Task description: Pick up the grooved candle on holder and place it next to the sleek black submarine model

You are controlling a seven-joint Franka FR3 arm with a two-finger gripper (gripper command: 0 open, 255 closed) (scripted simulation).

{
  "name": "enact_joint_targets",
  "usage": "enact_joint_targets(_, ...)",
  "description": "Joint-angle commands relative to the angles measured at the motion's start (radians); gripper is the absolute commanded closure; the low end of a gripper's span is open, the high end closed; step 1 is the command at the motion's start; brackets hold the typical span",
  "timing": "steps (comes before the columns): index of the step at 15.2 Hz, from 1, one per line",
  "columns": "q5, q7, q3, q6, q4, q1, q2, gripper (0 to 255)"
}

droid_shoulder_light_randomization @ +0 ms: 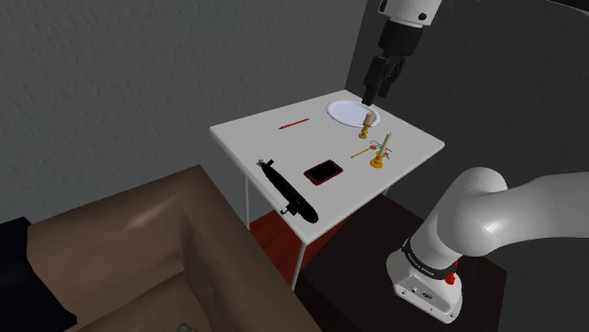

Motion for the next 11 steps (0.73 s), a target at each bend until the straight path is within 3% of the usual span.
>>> enact_joint_targets(1,0.0,0.0,0.0,0.0,0.0,0.0,0.0,0)
enact_joint_targets(11,-0.143,-0.201,-0.177,0.246,-0.168,-0.062,0.03,0)
